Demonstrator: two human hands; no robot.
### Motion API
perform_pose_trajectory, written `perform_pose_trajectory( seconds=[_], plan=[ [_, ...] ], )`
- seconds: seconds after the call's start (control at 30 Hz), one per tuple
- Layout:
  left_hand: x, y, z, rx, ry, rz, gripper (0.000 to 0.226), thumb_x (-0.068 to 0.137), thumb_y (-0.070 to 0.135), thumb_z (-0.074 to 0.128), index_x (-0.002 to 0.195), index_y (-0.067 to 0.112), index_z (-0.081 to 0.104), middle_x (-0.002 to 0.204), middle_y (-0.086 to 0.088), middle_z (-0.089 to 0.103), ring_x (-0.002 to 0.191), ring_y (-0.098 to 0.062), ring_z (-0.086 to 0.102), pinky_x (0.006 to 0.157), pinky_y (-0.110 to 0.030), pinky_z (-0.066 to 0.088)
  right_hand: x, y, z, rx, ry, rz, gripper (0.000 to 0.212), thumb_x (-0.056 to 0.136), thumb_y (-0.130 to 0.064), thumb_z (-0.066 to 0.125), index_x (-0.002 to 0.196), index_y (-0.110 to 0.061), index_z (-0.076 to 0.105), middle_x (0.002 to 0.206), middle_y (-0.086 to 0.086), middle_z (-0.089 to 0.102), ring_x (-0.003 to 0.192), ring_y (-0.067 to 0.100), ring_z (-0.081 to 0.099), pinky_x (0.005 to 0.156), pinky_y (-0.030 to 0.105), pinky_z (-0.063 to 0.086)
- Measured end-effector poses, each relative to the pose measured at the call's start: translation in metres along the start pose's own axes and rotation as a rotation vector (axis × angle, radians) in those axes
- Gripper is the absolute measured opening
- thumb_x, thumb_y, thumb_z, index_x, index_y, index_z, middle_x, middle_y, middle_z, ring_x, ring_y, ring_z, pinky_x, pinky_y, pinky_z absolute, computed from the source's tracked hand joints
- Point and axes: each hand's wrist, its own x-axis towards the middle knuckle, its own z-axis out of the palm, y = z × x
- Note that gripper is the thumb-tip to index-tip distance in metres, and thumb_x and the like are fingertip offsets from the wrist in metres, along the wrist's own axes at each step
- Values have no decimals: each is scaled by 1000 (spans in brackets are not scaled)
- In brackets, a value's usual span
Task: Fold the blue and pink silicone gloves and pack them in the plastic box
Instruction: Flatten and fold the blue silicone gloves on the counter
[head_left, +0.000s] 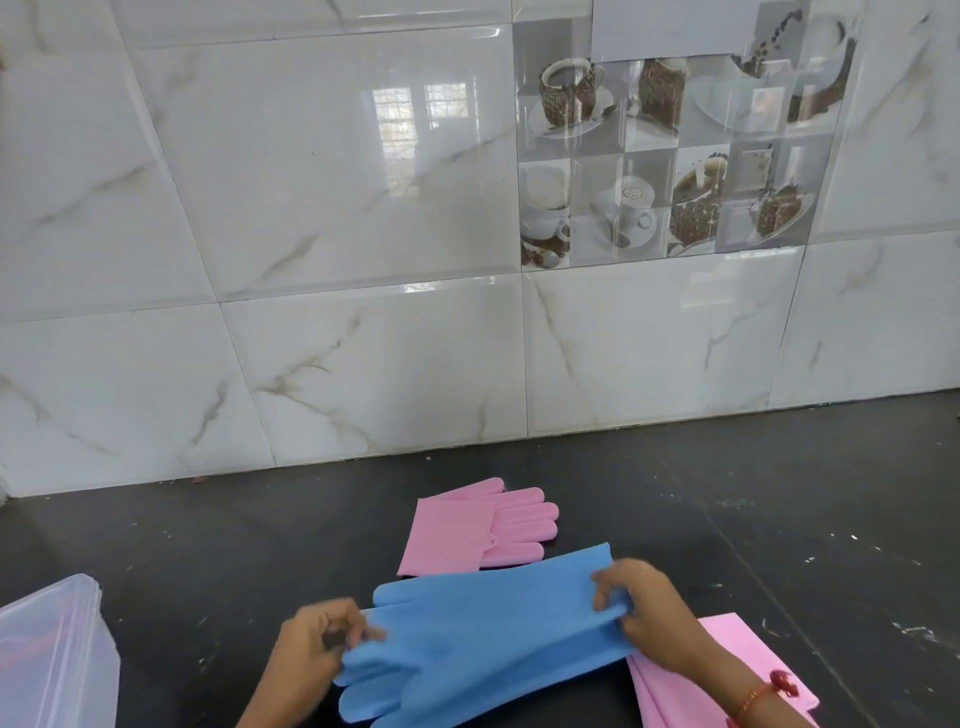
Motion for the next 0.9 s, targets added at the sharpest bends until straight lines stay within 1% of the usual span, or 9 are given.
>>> perform_pose_trajectory(
  seconds=[0.07, 0.17, 0.27, 0.4, 0.47, 0.53, 0.6, 0.77, 0.9],
  plan=[
    [-8, -11, 5, 32, -49, -39, 40, 71, -23, 48, 47, 10, 55, 63, 10, 75, 79, 14, 66, 74, 3, 43, -7, 4, -3, -59, -120, 36, 72, 71, 4, 51, 71, -68, 49, 94, -14, 52, 106, 11, 49, 87, 5, 27],
    [-14, -14, 10, 39, 22, -91, 53, 72, -15, 55, 47, 31, 59, 72, 23, 74, 88, 15, 62, 74, 10, 37, -8, -5, -10, -66, -241, 123, 46, 78, -2, 56, 61, -44, 54, 126, -6, 48, 128, 14, 39, 105, 17, 28],
    [-18, -13, 16, 6, 165, -134, 49, 69, 3, 65, 62, 52, 63, 90, 9, 69, 97, 3, 54, 84, -11, 40, -4, -11, -20, 53, -347, 257, 31, 80, -9, 63, 88, -37, 56, 145, 0, 26, 135, 19, 30, 109, 25, 30],
    [-24, -2, 31, -292, 305, -297, 14, 80, 18, 63, 94, 21, 63, 112, -20, 64, 91, -23, 57, 86, -31, 43, 0, -12, -32, 302, -409, 422, 57, 74, -15, 73, 125, -24, 52, 141, -1, 27, 124, 17, 36, 104, 28, 36],
    [-25, 1, 36, -291, 314, -394, 41, 86, 30, 63, 118, 7, 54, 125, -21, 59, 104, -28, 55, 98, -39, 40, 3, -12, -31, 308, -389, 469, 66, 74, -20, 74, 133, -20, 45, 141, 1, 35, 127, 18, 38, 109, 31, 34],
    [-26, 7, 38, -209, 294, -475, 84, 64, 47, 68, 134, 6, 45, 131, -19, 56, 118, -31, 53, 104, -39, 34, 6, -12, -25, 284, -301, 505, 69, 77, -18, 72, 138, -14, 39, 140, 5, 40, 129, 19, 40, 107, 31, 35],
    [-30, 15, 37, -80, 246, -450, 92, 50, 50, 59, 131, 6, 50, 130, -17, 57, 111, -29, 55, 102, -37, 35, 7, -13, -17, 279, -225, 547, 70, 78, -14, 71, 140, -11, 38, 136, 7, 46, 121, 20, 47, 99, 28, 41],
    [-32, 13, 32, 15, 255, -380, 53, 49, 45, 64, 94, 15, 61, 98, -14, 64, 87, -26, 55, 92, -34, 41, 8, -17, -7, 339, -162, 614, 75, 72, -3, 73, 138, -11, 38, 118, 8, 54, 105, 22, 53, 71, 21, 43],
    [-24, 3, 32, 15, 343, -391, 37, 69, 25, 81, 100, 7, 69, 95, -16, 67, 96, -32, 60, 95, -38, 43, 15, -20, -8, 401, -167, 653, 84, 68, 6, 73, 139, -11, 31, 120, 10, 51, 113, 26, 51, 85, 28, 43]
  ],
)
